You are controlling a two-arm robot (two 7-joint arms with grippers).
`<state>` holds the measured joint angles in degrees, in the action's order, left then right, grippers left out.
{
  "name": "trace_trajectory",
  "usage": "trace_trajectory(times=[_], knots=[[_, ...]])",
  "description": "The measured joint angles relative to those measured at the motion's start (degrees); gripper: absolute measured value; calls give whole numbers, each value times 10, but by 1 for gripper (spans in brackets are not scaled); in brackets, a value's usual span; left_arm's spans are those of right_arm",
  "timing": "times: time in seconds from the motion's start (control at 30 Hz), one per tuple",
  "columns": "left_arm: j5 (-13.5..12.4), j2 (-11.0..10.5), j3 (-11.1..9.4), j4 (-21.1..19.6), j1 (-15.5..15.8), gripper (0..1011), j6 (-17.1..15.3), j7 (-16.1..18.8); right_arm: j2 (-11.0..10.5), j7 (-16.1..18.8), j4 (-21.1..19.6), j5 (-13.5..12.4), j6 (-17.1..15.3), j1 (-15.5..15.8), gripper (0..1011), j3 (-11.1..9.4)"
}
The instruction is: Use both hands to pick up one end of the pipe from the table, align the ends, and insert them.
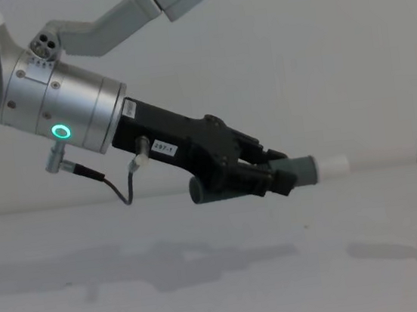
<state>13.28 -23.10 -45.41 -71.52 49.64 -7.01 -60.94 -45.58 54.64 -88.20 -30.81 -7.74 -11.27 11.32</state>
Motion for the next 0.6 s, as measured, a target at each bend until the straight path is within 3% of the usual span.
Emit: trace_trajectory(times=[0.33, 0.6], knots=[[25, 8, -9, 12, 11, 356, 32, -49, -3, 10, 5, -7, 0, -6, 165, 12], [35, 13, -14, 19, 16, 356, 44, -67, -10, 29, 8, -13, -8, -12, 165, 23]])
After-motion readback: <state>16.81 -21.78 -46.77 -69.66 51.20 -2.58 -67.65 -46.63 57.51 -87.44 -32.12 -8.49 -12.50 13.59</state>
